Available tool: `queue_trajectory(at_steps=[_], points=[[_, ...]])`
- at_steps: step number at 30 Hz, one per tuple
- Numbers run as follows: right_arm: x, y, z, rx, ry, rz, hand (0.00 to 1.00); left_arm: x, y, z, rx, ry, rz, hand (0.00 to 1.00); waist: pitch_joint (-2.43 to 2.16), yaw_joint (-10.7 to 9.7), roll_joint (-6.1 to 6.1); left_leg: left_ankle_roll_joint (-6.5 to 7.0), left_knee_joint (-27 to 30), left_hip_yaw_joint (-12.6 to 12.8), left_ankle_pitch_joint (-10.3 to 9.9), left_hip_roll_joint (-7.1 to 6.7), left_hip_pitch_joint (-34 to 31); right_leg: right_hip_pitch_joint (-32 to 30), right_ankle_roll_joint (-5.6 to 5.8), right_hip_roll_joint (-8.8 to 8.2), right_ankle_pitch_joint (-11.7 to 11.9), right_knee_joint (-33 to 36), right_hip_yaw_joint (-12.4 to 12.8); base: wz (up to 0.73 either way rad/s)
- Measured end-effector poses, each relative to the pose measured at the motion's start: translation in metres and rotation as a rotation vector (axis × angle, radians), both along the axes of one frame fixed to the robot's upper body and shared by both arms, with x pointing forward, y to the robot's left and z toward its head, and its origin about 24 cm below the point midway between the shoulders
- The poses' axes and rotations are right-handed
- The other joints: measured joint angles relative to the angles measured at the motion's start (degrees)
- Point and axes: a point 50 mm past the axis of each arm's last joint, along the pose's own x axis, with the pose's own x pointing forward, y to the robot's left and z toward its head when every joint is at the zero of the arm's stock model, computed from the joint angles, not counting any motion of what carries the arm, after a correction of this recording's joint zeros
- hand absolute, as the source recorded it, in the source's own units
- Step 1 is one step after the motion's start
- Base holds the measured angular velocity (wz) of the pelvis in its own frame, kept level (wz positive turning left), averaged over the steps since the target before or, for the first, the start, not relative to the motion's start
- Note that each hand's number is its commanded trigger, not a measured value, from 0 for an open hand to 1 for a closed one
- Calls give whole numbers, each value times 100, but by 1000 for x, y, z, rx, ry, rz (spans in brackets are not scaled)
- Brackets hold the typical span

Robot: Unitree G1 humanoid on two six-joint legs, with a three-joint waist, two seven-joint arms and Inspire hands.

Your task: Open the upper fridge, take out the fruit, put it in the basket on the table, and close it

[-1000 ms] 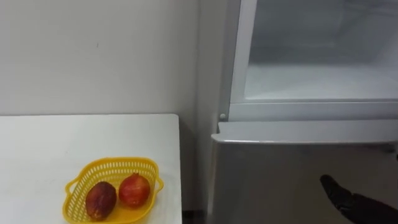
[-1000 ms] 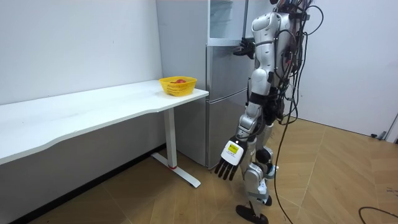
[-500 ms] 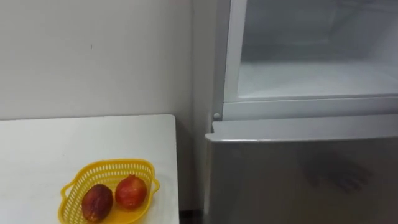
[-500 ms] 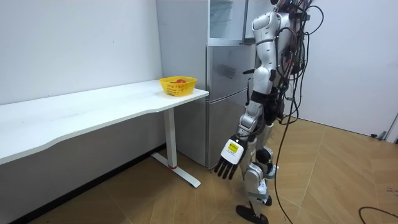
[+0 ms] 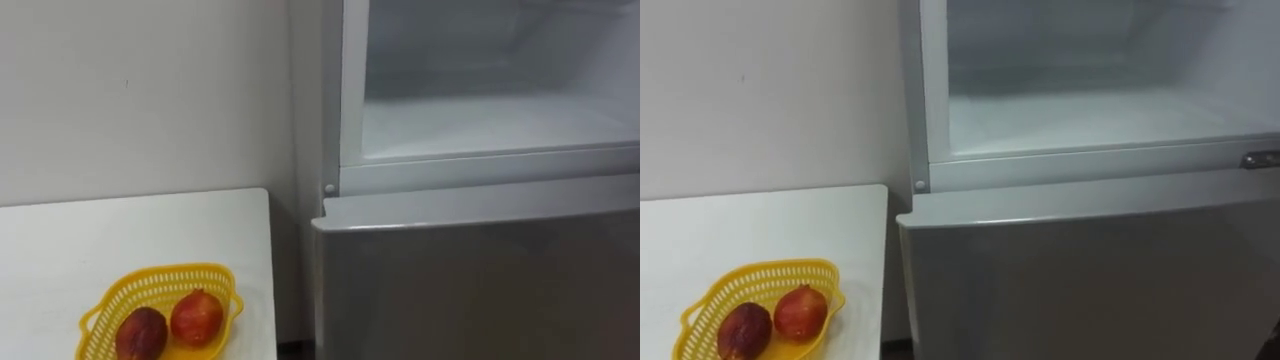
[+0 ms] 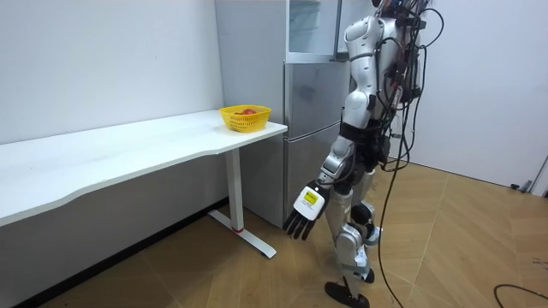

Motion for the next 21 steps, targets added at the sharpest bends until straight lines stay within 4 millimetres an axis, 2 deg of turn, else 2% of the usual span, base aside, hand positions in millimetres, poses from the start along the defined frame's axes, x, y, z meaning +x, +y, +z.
queue_trajectory(at_steps=[1, 5, 10, 14, 17, 21], points=[[-4, -6, 6, -20, -10, -39, 0, 1, 1, 0, 3, -6, -6, 0, -13, -10, -29, 0, 0, -24, 0, -3, -7, -6, 1, -1, -3, -4, 0, 4], [-14, -26, 32, -131, -37, -166, 0, 5, 6, 3, 19, -37, 21, 0, -12, -29, -91, 3, 1, -31, 1, -22, -31, -30, 7, -25, -10, 90, -25, -1], [-20, -34, 63, -274, -85, -242, 0, 5, 12, 5, 25, -53, 34, 0, 1, -20, -182, 4, 1, -3, 2, -35, -8, -10, 16, -10, -38, 86, -18, -1], [-12, -28, 91, -449, -123, -231, 0, -2, 11, 3, 22, -17, 28, 0, 7, -8, -193, 4, -15, 14, 1, -36, 12, -49, 19, 6, -40, 71, 30, -3], [-7, -21, 104, -560, -133, -217, 0, -7, 10, 2, 18, 6, 31, 0, 24, 22, -158, 4, -20, 21, 1, -30, 21, -46, 18, 26, -39, 84, 87, -1], [0, -10, 114, -647, -146, -180, 0, -15, 8, -1, 9, 50, 34, 0, 17, 23, -148, 4, -17, 6, 1, -29, 23, -66, 18, 23, -39, 94, 76, 0]])
